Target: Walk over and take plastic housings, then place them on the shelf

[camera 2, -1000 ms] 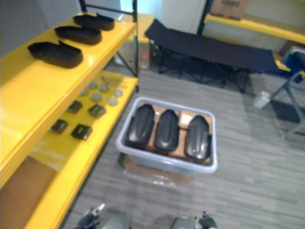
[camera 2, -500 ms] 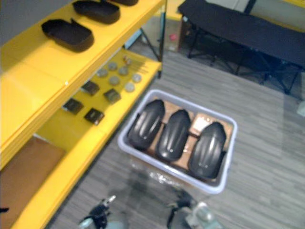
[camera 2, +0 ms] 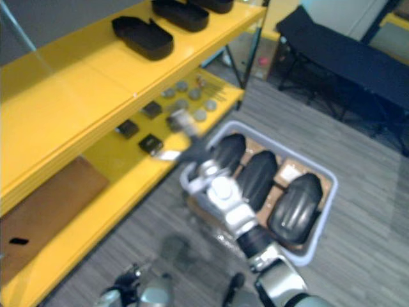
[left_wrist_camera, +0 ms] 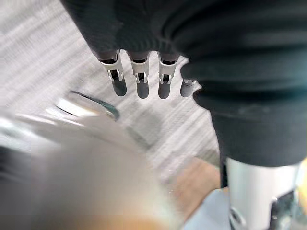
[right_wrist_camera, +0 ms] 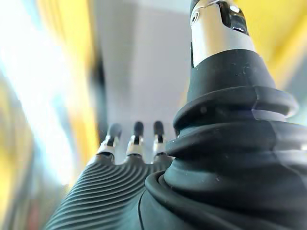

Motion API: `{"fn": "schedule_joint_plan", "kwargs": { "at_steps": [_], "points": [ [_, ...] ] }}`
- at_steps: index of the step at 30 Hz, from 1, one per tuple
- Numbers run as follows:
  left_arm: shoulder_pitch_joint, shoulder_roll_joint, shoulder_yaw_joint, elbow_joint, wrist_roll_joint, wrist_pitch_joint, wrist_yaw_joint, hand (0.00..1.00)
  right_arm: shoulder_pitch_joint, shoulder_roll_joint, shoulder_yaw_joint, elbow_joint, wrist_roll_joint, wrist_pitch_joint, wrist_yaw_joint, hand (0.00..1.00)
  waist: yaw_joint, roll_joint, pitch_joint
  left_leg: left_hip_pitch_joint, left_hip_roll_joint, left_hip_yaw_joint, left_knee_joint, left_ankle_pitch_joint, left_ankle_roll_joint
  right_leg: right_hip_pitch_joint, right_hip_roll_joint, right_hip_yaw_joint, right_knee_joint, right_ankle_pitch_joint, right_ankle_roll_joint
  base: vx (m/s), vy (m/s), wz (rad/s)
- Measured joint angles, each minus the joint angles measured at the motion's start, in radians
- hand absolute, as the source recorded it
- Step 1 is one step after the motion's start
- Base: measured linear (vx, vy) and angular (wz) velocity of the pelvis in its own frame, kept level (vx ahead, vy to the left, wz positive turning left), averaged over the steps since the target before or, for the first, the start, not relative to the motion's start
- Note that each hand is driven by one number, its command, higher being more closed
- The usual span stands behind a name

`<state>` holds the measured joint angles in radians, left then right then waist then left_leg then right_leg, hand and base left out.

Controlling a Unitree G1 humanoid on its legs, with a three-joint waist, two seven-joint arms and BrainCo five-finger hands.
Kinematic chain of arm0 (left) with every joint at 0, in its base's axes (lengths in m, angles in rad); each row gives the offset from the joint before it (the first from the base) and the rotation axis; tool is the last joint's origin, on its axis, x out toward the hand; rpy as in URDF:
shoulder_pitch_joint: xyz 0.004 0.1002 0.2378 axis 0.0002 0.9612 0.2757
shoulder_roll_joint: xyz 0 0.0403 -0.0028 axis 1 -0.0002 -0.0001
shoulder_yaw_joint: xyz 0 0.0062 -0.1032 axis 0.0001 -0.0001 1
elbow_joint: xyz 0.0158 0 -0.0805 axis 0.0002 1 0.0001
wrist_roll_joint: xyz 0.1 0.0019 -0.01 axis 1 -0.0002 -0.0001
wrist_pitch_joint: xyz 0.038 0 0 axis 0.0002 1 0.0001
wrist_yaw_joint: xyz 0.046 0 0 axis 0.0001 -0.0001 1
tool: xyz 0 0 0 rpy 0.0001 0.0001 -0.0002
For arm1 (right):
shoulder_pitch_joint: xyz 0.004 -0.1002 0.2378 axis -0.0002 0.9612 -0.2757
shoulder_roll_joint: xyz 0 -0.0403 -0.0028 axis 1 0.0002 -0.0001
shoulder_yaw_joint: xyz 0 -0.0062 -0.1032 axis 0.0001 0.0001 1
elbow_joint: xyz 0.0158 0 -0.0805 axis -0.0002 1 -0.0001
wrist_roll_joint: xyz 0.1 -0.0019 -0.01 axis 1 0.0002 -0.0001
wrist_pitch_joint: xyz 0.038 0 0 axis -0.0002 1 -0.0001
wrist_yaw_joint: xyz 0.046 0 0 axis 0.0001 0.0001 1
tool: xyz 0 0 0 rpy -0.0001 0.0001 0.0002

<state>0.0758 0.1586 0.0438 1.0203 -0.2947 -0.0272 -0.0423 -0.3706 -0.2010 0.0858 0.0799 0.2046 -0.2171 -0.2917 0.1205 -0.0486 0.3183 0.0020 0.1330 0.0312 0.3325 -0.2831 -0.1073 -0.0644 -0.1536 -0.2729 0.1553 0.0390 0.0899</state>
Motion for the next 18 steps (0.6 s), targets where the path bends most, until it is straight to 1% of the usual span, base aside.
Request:
{"fn": "schedule_joint_plan", "kwargs": {
  "at_steps": [1, 2, 4, 5, 7, 10, 13, 15, 17, 18],
  "points": [
    [0.01, 0.004, -0.004, -0.013, 0.009, -0.014, -0.005, 0.0, 0.054, -0.026, -0.069, -0.036, 0.015, 0.0, -0.042, 0.0, -0.021, -0.002, 0.01, -0.026, 0.008, 0.012, 0.039, -0.017, 0.002, -0.02, 0.004, 0.012, 0.002, 0.009, 0.002, -0.18, 0.08, -0.36],
    [0.012, 0.008, -0.008, -0.022, 0.025, -0.021, -0.006, 0.0, 0.069, -0.034, -0.101, -0.044, 0.022, -0.001, -0.064, 0.0, -0.031, -0.001, 0.021, -0.042, 0.014, 0.019, 0.064, -0.027, 0.002, -0.029, 0.008, 0.022, 0.002, 0.013, 0.005, -0.16, 0.084, -0.53],
    [-0.016, 0.031, -0.012, -0.032, 0.039, -0.036, -0.008, 0.0, 0.11, -0.045, -0.226, -0.052, 0.037, 0.002, -0.147, 0.0, -0.057, -0.009, 0.074, -0.116, 0.046, 0.049, 0.163, -0.067, 0.001, -0.083, 0.036, 0.053, 0.001, 0.044, 0.003, -0.15, 0.075, -0.64],
    [-0.041, 0.046, -0.014, -0.038, 0.039, -0.037, -0.008, 0.0, 0.141, -0.045, -0.274, -0.052, 0.036, 0.006, -0.192, 0.0, -0.058, -0.019, 0.102, -0.148, 0.063, 0.061, 0.202, -0.082, 0.0, -0.109, 0.05, 0.06, -0.004, 0.06, -0.001, -0.12, 0.046, -0.48],
    [-0.066, 0.065, -0.017, -0.057, 0.037, -0.042, -0.005, 0.0, 0.199, -0.043, -0.325, -0.051, 0.032, 0.019, -0.246, 0.0, -0.063, -0.03, 0.137, -0.199, 0.084, 0.062, 0.249, -0.099, -0.001, -0.138, 0.067, 0.065, -0.016, 0.086, -0.003, -0.09, 0.032, -0.27],
    [-0.083, 0.077, -0.018, -0.061, 0.028, -0.072, 0.0, 0.0, 0.25, -0.041, -0.357, -0.011, 0.028, 0.026, -0.299, 0.0, -0.07, -0.043, 0.159, -0.246, 0.094, 0.07, 0.278, -0.108, 0.001, -0.177, 0.077, 0.08, -0.03, 0.113, -0.008, -0.03, 0.052, -0.16],
    [-0.088, 0.077, -0.018, -0.061, 0.024, -0.107, 0.005, 0.0, 0.236, -0.041, -0.381, 0.09, 0.027, 0.017, -0.327, 0.0, -0.073, -0.043, 0.159, -0.294, 0.093, 0.077, 0.29, -0.109, 0.004, -0.218, 0.083, 0.085, -0.046, 0.132, -0.007, -0.01, 0.033, -0.12],
    [-0.097, 0.077, -0.018, -0.057, 0.016, -0.119, 0.005, 0.0, 0.211, -0.041, -0.389, 0.164, 0.027, 0.016, -0.356, 0.0, -0.072, -0.042, 0.16, -0.323, 0.089, 0.076, 0.297, -0.109, 0.004, -0.243, 0.084, 0.086, -0.053, 0.141, -0.011, 0.0, 0.009, -0.03],
    [-0.115, 0.071, -0.018, -0.056, -0.014, -0.145, 0.005, 0.0, 0.165, -0.042, -0.422, 0.253, 0.027, 0.015, -0.409, 0.0, -0.071, -0.031, 0.17, -0.348, 0.086, 0.066, 0.303, -0.109, 0.004, -0.259, 0.084, 0.082, -0.057, 0.145, -0.01, -0.02, 0.024, 0.04],
    [-0.117, 0.069, -0.018, -0.057, -0.017, -0.15, 0.006, 0.0, 0.146, -0.044, -0.438, 0.287, 0.028, 0.015, -0.428, 0.0, -0.069, -0.03, 0.17, -0.358, 0.083, 0.065, 0.302, -0.108, 0.005, -0.269, 0.082, 0.082, -0.055, 0.146, -0.01, -0.03, 0.02, 0.04]
  ]
}}
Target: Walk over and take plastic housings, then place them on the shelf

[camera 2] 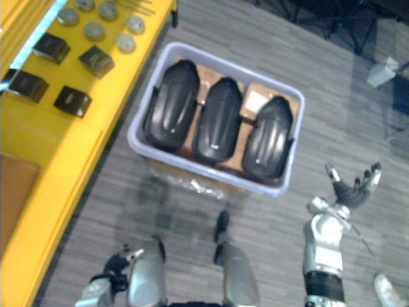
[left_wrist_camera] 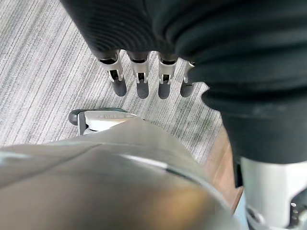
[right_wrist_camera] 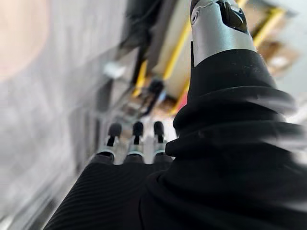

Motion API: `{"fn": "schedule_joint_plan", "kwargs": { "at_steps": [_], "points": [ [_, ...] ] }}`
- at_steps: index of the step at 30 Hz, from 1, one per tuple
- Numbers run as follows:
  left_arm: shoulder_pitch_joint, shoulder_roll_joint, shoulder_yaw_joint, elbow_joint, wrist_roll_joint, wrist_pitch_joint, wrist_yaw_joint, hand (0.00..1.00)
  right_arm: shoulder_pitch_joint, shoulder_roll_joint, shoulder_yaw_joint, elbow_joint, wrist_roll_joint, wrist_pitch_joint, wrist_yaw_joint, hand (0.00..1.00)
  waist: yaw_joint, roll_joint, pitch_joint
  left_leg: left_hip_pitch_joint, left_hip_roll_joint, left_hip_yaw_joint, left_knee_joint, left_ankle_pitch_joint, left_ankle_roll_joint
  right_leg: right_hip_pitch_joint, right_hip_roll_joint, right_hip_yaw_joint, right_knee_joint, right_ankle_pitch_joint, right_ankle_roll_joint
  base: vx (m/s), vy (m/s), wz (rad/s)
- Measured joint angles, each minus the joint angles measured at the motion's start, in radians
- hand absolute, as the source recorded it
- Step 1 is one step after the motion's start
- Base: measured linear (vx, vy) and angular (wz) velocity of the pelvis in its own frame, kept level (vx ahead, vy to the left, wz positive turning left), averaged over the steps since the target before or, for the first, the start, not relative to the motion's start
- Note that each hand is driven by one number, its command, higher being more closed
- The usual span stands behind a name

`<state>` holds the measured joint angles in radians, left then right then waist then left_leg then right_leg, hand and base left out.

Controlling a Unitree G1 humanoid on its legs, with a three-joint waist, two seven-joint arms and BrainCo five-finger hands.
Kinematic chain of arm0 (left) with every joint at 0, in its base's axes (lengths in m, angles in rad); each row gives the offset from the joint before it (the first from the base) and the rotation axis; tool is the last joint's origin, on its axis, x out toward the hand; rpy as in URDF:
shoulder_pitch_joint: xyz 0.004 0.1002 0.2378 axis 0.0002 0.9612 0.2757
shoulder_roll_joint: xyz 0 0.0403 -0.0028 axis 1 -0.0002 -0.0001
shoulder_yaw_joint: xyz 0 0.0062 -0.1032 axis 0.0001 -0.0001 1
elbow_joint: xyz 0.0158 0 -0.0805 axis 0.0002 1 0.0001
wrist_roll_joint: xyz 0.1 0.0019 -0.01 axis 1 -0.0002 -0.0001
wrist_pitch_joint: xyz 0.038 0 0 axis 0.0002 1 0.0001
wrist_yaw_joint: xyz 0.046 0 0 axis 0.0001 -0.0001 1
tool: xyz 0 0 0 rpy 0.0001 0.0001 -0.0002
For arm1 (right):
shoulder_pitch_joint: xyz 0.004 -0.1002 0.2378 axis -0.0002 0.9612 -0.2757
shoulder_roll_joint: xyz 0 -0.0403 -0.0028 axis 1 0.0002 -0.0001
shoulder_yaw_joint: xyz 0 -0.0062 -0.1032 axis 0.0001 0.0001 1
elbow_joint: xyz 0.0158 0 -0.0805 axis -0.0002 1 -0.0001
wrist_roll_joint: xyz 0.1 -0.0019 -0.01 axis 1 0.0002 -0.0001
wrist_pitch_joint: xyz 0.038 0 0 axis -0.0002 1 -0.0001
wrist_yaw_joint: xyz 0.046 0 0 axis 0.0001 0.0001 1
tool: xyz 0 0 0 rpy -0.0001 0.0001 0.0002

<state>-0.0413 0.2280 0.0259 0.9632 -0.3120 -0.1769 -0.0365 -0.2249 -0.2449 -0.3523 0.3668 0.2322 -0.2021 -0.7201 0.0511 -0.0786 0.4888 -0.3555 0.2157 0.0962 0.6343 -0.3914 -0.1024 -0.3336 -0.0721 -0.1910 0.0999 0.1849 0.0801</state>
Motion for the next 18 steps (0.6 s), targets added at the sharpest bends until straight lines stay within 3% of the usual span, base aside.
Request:
{"fn": "schedule_joint_plan", "kwargs": {
  "at_steps": [7, 12, 18],
  "points": [
    [-0.051, -0.018, 0.006, -0.001, -0.014, -0.016, 0.023, 0.0, -0.129, -0.133, -0.059, 0.213, 0.039, 0.001, -0.093, 0.0, 0.004, 0.021, 0.015, -0.071, -0.034, -0.036, 0.0, 0.017, 0.014, -0.052, -0.03, -0.029, 0.016, 0.001, 0.001, -0.04, 0.032, 0.16],
    [-0.074, -0.039, 0.014, -0.002, -0.084, -0.007, 0.028, 0.0, -0.216, -0.191, -0.058, 0.336, 0.076, 0.0, -0.074, 0.0, 0.022, 0.031, 0.029, -0.084, -0.07, -0.041, -0.018, 0.039, 0.026, -0.085, -0.067, -0.031, 0.053, -0.011, 0.008, -0.05, 0.035, 0.13],
    [-0.074, -0.058, 0.008, 0.0, -0.116, 0.004, 0.02, 0.0, -0.314, -0.261, -0.032, 0.427, 0.076, 0.004, -0.038, 0.0, 0.037, 0.066, 0.048, -0.083, -0.108, -0.038, -0.048, 0.065, 0.039, -0.109, -0.108, -0.028, 0.084, -0.017, 0.014, -0.05, 0.023, 0.09]
  ]
}}
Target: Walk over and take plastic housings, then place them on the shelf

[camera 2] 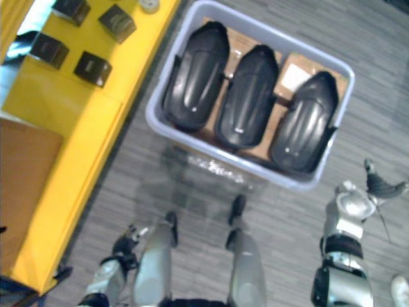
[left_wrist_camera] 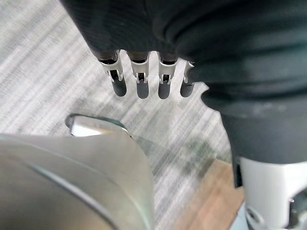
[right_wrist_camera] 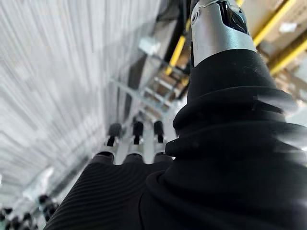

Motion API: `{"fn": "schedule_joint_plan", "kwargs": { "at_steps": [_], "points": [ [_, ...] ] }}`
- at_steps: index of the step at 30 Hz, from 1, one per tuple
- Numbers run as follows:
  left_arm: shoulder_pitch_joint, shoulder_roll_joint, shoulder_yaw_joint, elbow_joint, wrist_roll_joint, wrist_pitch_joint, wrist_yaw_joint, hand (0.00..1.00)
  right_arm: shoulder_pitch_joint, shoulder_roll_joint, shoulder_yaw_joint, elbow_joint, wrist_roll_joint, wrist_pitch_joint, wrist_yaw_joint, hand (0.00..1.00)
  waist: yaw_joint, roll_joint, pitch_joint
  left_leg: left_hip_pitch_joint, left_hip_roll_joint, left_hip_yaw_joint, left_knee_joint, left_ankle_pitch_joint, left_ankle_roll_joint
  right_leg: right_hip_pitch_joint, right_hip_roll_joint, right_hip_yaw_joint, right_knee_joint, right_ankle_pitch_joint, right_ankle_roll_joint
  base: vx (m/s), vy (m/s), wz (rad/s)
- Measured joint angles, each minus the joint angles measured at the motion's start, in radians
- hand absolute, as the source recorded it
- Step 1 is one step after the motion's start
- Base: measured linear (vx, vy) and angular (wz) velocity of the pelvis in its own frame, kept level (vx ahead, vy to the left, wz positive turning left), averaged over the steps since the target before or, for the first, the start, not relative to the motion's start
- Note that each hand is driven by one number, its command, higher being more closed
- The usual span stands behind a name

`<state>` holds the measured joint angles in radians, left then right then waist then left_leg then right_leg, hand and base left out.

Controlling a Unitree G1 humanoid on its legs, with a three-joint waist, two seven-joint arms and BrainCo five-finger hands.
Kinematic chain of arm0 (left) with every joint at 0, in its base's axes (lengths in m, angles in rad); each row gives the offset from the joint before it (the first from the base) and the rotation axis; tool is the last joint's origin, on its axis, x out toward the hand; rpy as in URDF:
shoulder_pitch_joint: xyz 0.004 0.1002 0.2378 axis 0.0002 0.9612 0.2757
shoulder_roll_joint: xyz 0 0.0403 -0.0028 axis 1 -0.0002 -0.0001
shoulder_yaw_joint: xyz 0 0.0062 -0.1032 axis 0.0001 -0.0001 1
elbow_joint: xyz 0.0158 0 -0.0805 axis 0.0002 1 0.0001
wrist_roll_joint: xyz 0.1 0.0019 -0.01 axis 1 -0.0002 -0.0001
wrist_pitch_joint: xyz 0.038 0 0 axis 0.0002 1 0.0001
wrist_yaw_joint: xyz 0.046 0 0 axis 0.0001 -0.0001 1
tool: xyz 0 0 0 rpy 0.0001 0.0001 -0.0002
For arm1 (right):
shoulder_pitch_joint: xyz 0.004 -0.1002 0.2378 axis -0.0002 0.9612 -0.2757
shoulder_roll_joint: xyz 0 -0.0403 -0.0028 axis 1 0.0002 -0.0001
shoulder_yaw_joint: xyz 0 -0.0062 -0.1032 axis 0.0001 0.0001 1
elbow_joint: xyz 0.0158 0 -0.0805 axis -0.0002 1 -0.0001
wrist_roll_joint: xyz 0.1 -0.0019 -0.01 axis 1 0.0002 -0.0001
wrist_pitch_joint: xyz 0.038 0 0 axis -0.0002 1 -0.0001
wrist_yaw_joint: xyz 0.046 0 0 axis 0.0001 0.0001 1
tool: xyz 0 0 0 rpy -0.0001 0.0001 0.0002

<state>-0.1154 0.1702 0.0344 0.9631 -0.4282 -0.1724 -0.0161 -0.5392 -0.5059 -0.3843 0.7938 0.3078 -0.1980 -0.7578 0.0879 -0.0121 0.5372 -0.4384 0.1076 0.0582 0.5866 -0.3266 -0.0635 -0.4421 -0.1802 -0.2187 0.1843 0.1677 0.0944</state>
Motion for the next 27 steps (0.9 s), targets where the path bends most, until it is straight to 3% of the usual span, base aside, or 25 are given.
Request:
{"fn": "schedule_joint_plan", "kwargs": {
  "at_steps": [6, 10, 17, 20, 27],
  "points": [
    [0.016, -0.014, -0.011, 0.0, -0.008, 0.0, -0.009, 0.0, -0.077, -0.07, 0.034, 0.043, -0.006, 0.037, 0.013, 0.0, 0.01, 0.021, 0.003, 0.002, -0.033, -0.004, -0.025, 0.026, 0.007, -0.024, -0.036, -0.001, 0.042, -0.014, 0.004, -0.04, 0.021, 0.11],
    [0.044, -0.026, -0.019, 0.001, -0.037, 0.0, -0.027, 0.0, -0.107, -0.114, 0.068, 0.051, -0.01, 0.081, 0.019, 0.0, 0.011, 0.05, 0.003, 0.0, -0.051, -0.01, -0.025, 0.032, 0.014, -0.029, -0.057, -0.003, 0.063, -0.022, 0.009, -0.03, 0.04, 0.09],
    [0.062, -0.022, -0.041, 0.002, -0.046, -0.001, -0.045, 0.0, -0.154, -0.138, 0.113, 0.091, -0.009, 0.154, 0.041, 0.0, 0.013, 0.057, 0.0, -0.023, -0.062, -0.022, -0.024, 0.041, 0.015, -0.044, -0.069, -0.016, 0.068, -0.022, 0.009, -0.02, 0.04, 0.08],
    [0.062, -0.029, -0.059, 0.002, -0.046, -0.001, -0.047, 0.0, -0.2, -0.173, 0.131, 0.137, -0.008, 0.203, 0.069, 0.0, 0.013, 0.086, 0.004, -0.033, -0.067, -0.025, -0.019, 0.043, 0.016, -0.048, -0.075, -0.021, 0.071, -0.022, 0.01, 0.0, 0.05, 0.07],
    [0.062, -0.037, -0.097, 0.003, -0.08, -0.002, -0.051, 0.0, -0.235, -0.186, 0.158, 0.191, -0.009, 0.238, 0.117, 0.0, 0.026, 0.123, 0.004, -0.042, -0.069, -0.025, -0.015, 0.043, 0.016, -0.064, -0.08, -0.022, 0.087, -0.024, 0.007, -0.01, 0.031, -0.01]
  ]
}}
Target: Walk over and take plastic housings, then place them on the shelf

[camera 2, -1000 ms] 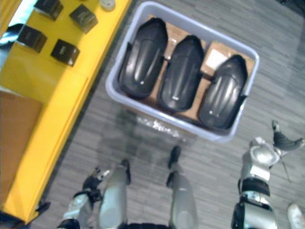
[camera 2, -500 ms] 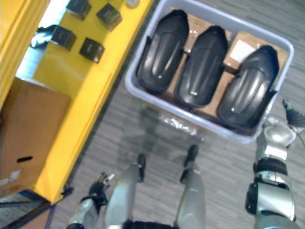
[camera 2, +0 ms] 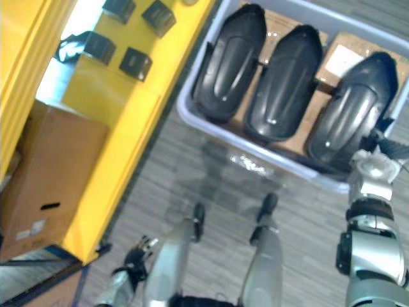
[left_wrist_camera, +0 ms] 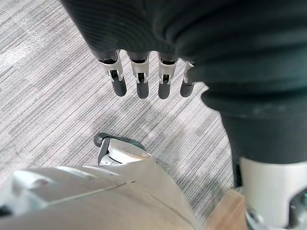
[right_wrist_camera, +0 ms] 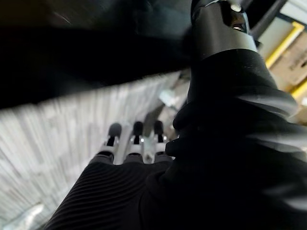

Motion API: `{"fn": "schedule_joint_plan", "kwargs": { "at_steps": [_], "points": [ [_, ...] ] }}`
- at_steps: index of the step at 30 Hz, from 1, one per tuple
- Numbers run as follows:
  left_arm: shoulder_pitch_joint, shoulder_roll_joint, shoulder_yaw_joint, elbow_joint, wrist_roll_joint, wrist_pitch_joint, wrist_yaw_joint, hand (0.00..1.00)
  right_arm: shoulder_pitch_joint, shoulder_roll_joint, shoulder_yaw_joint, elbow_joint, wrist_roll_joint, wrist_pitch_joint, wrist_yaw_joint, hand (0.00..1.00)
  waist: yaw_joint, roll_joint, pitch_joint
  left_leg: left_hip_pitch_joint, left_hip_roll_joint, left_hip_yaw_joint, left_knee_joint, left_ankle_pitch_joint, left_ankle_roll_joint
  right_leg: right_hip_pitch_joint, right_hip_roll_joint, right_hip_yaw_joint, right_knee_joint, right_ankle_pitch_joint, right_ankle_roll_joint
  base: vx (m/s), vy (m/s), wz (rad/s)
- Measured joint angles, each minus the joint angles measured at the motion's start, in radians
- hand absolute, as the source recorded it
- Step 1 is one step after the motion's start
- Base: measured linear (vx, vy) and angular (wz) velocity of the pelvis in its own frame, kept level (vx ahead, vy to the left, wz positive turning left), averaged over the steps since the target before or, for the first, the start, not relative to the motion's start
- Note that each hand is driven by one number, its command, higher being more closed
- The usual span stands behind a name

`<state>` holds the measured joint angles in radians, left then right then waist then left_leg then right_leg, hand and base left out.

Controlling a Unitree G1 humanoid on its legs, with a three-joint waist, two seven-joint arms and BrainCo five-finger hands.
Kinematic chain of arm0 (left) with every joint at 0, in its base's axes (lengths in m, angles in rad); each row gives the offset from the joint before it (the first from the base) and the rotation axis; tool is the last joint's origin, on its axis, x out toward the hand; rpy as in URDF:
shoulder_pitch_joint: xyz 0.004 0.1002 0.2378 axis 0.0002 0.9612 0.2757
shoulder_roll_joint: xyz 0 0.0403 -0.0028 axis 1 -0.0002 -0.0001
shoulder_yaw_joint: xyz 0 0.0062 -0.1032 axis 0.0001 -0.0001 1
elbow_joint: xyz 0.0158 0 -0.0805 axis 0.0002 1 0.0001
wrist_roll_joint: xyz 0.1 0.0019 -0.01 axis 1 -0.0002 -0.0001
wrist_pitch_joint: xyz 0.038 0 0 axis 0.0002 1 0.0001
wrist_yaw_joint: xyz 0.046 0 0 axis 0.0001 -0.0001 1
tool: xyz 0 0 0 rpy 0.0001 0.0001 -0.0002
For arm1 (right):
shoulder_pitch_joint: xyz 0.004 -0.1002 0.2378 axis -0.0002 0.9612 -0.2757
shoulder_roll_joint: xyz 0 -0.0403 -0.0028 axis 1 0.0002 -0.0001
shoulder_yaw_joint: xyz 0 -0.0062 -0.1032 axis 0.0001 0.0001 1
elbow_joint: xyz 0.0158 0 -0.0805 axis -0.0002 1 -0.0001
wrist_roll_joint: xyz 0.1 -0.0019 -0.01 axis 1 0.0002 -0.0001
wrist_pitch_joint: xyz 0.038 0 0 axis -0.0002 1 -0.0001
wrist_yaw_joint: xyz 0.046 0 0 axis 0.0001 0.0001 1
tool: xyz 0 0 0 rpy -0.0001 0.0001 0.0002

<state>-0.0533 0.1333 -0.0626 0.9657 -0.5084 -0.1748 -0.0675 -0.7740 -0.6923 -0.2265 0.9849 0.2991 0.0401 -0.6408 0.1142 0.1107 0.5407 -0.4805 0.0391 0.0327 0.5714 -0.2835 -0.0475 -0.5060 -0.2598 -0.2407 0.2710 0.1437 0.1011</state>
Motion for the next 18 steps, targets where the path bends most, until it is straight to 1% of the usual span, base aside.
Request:
{"fn": "schedule_joint_plan", "kwargs": {
  "at_steps": [2, 4, 6, 8, 12, 13, 16, 18],
  "points": [
    [0.0, -0.004, 0.0, 0.0, -0.004, -0.001, -0.001, 0.0, -0.004, -0.023, 0.028, 0.017, -0.001, 0.009, 0.012, 0.0, 0.011, 0.004, -0.001, -0.016, 0.001, -0.002, 0.009, 0.0, 0.0, -0.016, 0.0, -0.001, 0.009, -0.002, -0.003, -0.03, 0.029, 0.01],
    [0.0, -0.004, 0.0, 0.002, -0.004, 0.0, -0.001, 0.0, -0.012, -0.028, 0.035, 0.021, -0.001, 0.014, 0.017, 0.0, 0.011, 0.007, -0.001, -0.022, 0.001, -0.004, 0.015, 0.0, 0.0, -0.019, 0.0, -0.003, 0.014, -0.003, -0.005, -0.01, 0.015, 0.03],
    [0.0, -0.01, -0.001, 0.004, -0.004, -0.003, -0.005, 0.0, -0.031, -0.047, 0.045, 0.04, -0.015, 0.036, 0.036, 0.0, 0.014, 0.018, 0.0, -0.028, 0.001, -0.013, 0.022, 0.0, 0.0, -0.019, -0.001, -0.006, 0.017, -0.003, -0.005, -0.03, 0.038, 0.06],
    [0.0, -0.018, -0.002, 0.02, -0.005, -0.013, -0.014, 0.0, -0.039, -0.065, 0.062, 0.058, -0.021, 0.049, 0.049, 0.0, 0.021, 0.029, -0.001, -0.031, -0.001, -0.016, 0.023, 0.0, 0.0, -0.019, -0.003, -0.008, 0.017, -0.003, -0.005, -0.03, 0.041, 0.04],
    [0.0, -0.017, -0.018, 0.039, -0.026, -0.024, -0.023, 0.0, -0.057, -0.082, 0.066, 0.084, -0.038, 0.052, 0.075, 0.0, 0.022, 0.038, -0.001, -0.043, -0.001, -0.026, 0.024, 0.004, -0.002, -0.022, -0.003, -0.021, 0.017, -0.004, -0.005, -0.02, 0.028, 0.07],
    [0.0, -0.014, -0.028, 0.039, -0.035, -0.028, -0.024, 0.0, -0.068, -0.092, 0.074, 0.098, -0.038, 0.054, 0.085, 1.0, 0.024, 0.038, -0.001, -0.046, -0.001, -0.028, 0.023, 0.006, -0.003, -0.024, -0.003, -0.025, 0.017, -0.004, -0.006, -0.01, 0.022, 0.08],
    [0.0, -0.014, -0.03, 0.039, -0.035, -0.035, -0.024, 0.0, -0.082, -0.101, 0.09, 0.109, -0.043, 0.055, 0.12, 1.0, 0.028, 0.038, -0.001, -0.046, 0.0, -0.028, 0.022, 0.008, -0.005, -0.024, -0.003, -0.027, 0.019, -0.005, -0.007, 0.0, 0.022, 0.02],
    [0.0, -0.014, -0.032, 0.039, -0.036, -0.036, -0.024, 0.0, -0.1, -0.107, 0.105, 0.139, -0.056, 0.057, 0.129, 1.0, 0.031, 0.038, -0.002, -0.046, 0.001, -0.03, 0.022, 0.008, -0.005, -0.024, -0.003, -0.028, 0.022, -0.006, -0.008, 0.0, 0.0, 0.0]
  ]
}}
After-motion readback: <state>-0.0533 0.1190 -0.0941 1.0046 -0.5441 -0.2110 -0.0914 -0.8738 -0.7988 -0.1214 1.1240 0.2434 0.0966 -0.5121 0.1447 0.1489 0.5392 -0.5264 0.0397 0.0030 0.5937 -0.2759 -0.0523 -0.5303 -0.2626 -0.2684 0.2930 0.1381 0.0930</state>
